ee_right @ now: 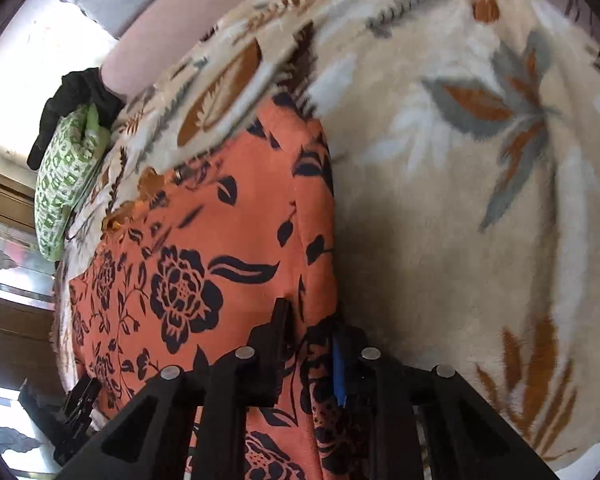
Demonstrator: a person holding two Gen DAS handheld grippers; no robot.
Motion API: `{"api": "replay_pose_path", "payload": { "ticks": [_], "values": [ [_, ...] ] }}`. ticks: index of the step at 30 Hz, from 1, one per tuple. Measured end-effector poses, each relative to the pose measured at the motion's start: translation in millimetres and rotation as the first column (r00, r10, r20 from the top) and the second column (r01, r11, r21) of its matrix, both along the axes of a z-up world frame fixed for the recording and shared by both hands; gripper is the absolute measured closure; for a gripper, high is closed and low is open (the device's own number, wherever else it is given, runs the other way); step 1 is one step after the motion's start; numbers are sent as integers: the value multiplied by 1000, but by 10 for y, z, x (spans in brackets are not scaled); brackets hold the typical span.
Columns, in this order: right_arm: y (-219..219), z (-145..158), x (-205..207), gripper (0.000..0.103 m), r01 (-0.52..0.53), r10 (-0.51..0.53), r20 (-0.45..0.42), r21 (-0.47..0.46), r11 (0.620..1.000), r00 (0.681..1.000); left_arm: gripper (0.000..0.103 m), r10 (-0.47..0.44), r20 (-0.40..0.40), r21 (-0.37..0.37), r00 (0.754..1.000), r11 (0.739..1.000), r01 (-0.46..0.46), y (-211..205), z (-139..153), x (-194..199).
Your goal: Fold small clothes
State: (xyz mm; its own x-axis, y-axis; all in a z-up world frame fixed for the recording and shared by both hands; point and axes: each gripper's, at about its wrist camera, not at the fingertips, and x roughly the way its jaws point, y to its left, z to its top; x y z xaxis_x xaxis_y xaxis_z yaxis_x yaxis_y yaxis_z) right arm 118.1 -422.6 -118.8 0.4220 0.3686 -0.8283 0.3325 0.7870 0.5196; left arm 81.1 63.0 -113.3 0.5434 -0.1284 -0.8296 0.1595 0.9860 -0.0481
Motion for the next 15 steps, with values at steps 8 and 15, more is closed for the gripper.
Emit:
{"api": "replay_pose_path", "payload": {
  "ticks": [8,15],
  "values": [
    [-305,385,270,16,73,-87,195,80,994,977,26,25,-19,-17,1000,1000,-25,4,29,36],
    [-73,74,908,85,-28,28,102,1,1000,994,27,24,-28,-18,999,1000,-24,19,18,49]
  ]
}}
